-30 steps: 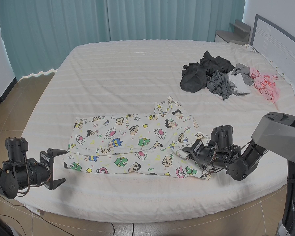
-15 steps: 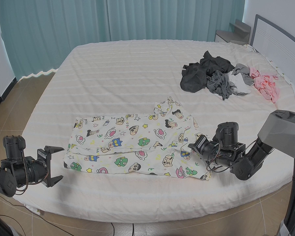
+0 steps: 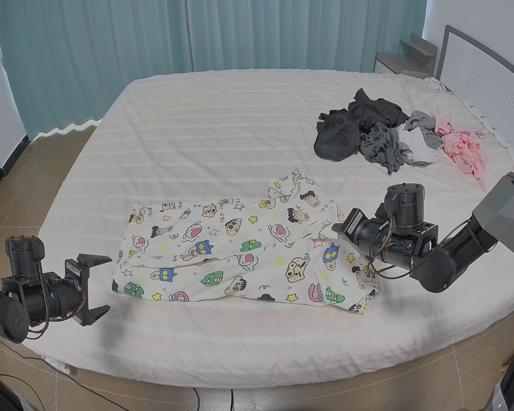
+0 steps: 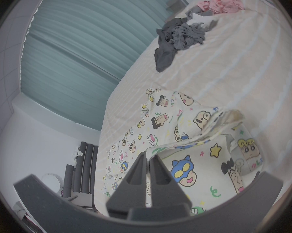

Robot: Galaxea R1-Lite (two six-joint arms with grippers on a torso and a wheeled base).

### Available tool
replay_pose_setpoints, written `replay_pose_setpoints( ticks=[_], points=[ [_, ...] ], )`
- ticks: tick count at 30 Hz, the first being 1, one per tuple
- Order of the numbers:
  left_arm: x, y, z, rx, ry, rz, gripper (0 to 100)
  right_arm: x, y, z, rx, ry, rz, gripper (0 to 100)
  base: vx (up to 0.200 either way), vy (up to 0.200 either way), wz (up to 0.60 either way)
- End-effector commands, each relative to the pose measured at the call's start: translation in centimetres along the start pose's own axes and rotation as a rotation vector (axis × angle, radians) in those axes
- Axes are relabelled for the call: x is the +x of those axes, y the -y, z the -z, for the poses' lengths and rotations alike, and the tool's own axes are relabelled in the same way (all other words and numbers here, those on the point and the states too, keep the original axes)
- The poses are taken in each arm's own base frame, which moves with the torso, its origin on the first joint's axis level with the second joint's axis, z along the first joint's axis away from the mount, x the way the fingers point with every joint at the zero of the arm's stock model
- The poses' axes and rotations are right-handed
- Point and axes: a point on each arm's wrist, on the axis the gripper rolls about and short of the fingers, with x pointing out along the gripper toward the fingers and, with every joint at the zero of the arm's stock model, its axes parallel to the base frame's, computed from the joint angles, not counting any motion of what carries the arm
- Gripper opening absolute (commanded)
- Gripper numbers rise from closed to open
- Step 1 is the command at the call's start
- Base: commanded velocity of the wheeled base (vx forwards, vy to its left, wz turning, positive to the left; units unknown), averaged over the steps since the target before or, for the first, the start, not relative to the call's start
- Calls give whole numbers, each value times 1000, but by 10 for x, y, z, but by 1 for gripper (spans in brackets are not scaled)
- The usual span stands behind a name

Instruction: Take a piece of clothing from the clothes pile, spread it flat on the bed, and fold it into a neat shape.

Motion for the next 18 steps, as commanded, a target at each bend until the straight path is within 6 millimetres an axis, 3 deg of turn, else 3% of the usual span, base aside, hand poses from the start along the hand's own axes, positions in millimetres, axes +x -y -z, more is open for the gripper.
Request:
replay_pose_setpoints(
  ticks=[1,11,18],
  points=[
    [0,0,0,0,0,-1,100,4,-9,-5,-34,15,-20,0,0,0,0],
    [1,-1,0,-2,0,-3,100,30,-20,12,-241,-25,39,0,0,0,0],
    [0,-1,0,-3,-1,-4,100,21,-32,26,-323,7,80,0,0,0,0]
  ],
)
